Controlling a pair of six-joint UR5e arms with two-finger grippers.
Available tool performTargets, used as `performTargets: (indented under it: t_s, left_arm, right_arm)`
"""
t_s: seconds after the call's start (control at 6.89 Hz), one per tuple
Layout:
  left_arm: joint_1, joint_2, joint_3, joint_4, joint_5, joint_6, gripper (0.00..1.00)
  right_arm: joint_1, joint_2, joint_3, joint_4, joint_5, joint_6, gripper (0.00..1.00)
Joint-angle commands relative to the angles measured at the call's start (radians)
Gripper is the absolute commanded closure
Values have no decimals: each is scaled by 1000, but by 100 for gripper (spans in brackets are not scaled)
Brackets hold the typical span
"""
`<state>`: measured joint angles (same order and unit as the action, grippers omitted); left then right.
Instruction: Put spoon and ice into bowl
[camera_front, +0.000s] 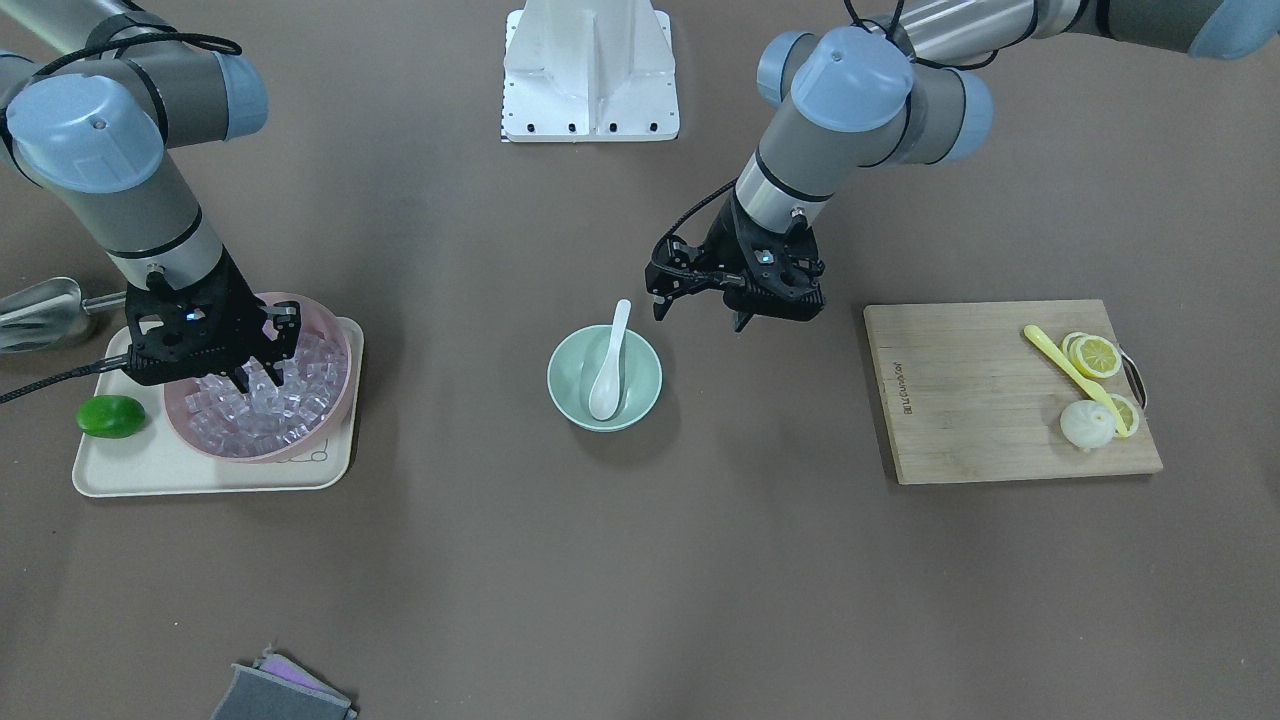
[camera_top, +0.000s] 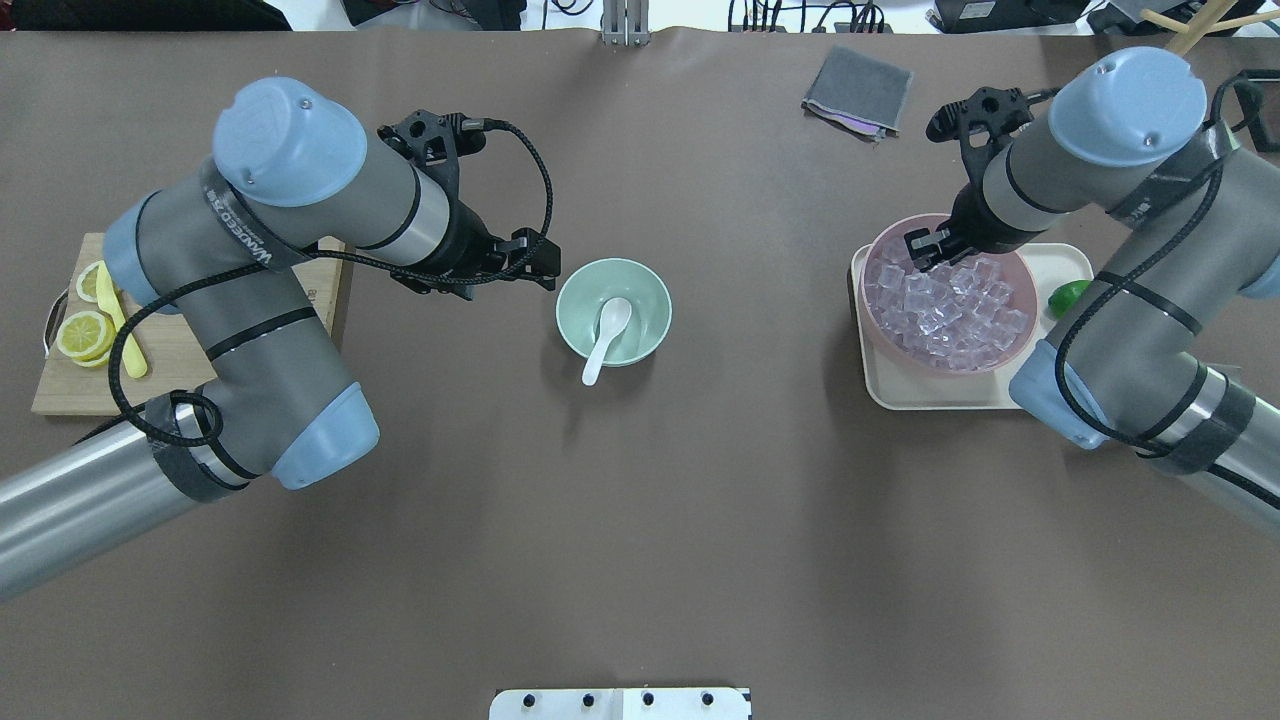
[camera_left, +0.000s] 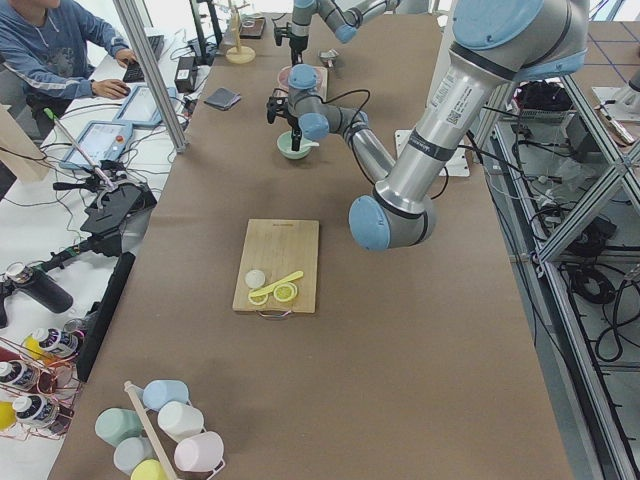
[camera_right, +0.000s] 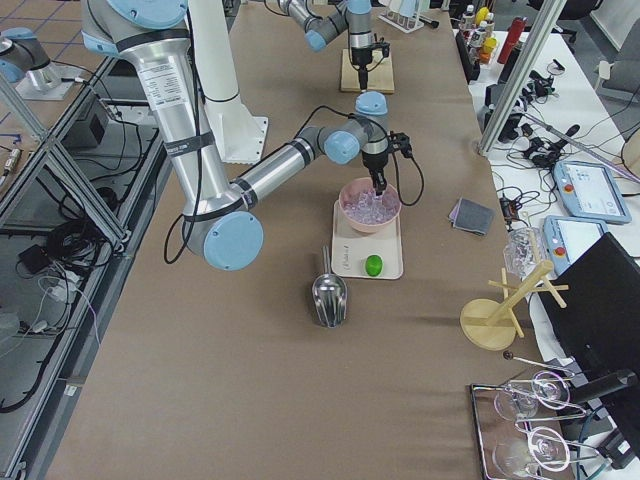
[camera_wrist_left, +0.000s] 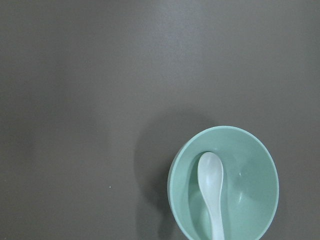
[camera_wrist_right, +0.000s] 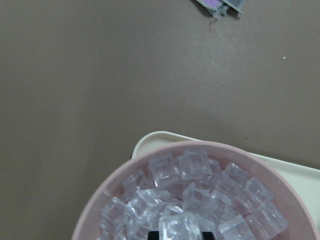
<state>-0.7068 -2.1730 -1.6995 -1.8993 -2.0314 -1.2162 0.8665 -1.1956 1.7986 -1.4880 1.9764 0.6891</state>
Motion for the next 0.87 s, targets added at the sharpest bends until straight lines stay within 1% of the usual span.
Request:
performTargets:
  t_s: [0.0, 0.15, 0.29, 0.44, 0.58, 0.73]
  left_arm:
    - [-77, 72, -69, 2, -91, 105, 2]
    - [-138, 150, -103, 2, -140, 195, 2]
    - [-210, 203, -104, 0, -223, 271, 2]
    - [-262, 263, -117, -6, -255, 340, 2]
    - [-292, 291, -115, -3, -259, 393, 2]
    - [-295, 298, -114, -1, -257, 411, 2]
  right_arm:
    - [-19, 91, -1, -25, 10, 155, 100]
    - [-82, 156, -5, -24, -1, 302, 100]
    - [-149, 216, -14, -23, -45, 439, 100]
    - [-222, 278, -50, -20, -133, 548, 100]
    - [-274, 348, -123, 3, -209, 628, 100]
    - [-306, 396, -210, 70, -252, 676, 100]
